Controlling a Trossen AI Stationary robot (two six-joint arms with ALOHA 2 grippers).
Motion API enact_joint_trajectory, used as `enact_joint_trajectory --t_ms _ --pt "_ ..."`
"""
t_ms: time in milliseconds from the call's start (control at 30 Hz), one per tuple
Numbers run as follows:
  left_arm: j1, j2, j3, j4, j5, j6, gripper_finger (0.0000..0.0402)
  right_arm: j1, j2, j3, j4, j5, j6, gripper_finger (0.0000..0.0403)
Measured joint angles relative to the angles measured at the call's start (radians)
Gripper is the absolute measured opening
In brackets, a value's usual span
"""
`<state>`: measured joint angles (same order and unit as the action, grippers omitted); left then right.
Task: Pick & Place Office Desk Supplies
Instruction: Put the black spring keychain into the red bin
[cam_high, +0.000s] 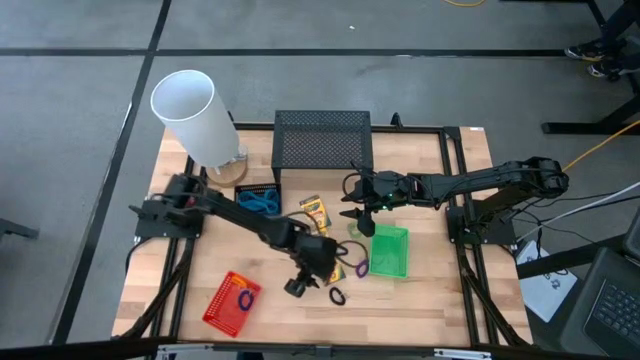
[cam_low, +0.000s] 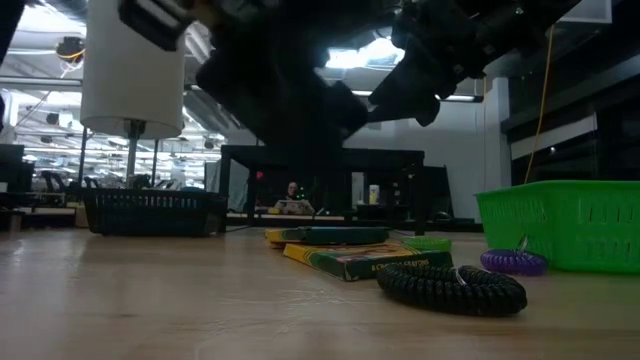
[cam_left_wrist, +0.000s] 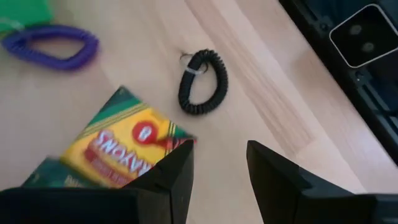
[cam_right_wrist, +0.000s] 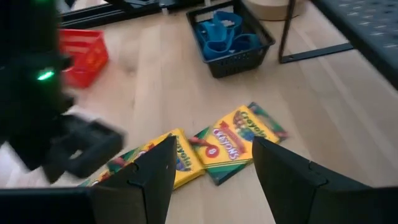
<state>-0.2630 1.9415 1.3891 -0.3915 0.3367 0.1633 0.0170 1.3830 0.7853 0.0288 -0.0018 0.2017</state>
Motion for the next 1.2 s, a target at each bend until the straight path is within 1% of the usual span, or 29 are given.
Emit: enact_joint_trajectory --t_ms 100,167,233,400,533,667,767,800,900,967,1067,1200 --pt "-0.016 0.047 0.065 -0.039 0.003 0.023 0.0146 0.000 0.000 0.000 -0.029 0.092 -0.001 0.0213" --pt "-0.025 0.062 0.090 -0.046 0.001 0.032 0.0146 -0.004 -0.003 0.000 -0.085 0.124 -0.027 0.0213" --pt "-0.033 0.064 0.101 -0.042 -0.010 0.036 0.0146 -0.005 -0.010 -0.001 -0.120 0.122 -0.043 0.0213" --pt "-0.037 0.059 0.101 -0.046 -0.019 0.037 0.0145 0.022 -0.046 -0.001 -0.118 0.062 -0.022 0.0213" --pt "-0.036 0.055 0.102 -0.044 -0.020 0.035 0.0145 0.044 -0.068 -0.001 -0.110 0.058 -0.021 0.0213" --pt "-0.037 0.055 0.102 -0.044 -0.020 0.035 0.0145 0.049 -0.068 -0.001 -0.111 0.062 -0.105 0.0213" --pt "-0.038 0.055 0.102 -0.029 -0.021 0.033 0.0145 0.048 -0.071 -0.001 -0.096 0.085 -0.064 0.0213" --pt "-0.042 0.055 0.102 -0.024 -0.021 0.030 0.0145 0.048 -0.085 -0.001 -0.091 0.077 -0.063 0.0213" --pt "-0.054 0.055 0.102 -0.005 -0.028 0.027 0.0145 0.065 -0.148 -0.001 -0.060 -0.024 -0.107 0.0213" --pt "-0.063 0.055 0.101 0.010 -0.030 0.028 0.0145 0.086 -0.197 -0.001 -0.052 -0.052 -0.115 0.0213" --pt "-0.081 0.055 0.101 0.038 -0.030 0.029 0.0145 0.127 -0.284 -0.020 -0.015 -0.032 -0.141 0.0213" --pt "-0.106 0.061 0.101 0.062 -0.034 0.024 0.0145 0.171 -0.383 -0.101 0.090 -0.021 -0.171 0.0213"
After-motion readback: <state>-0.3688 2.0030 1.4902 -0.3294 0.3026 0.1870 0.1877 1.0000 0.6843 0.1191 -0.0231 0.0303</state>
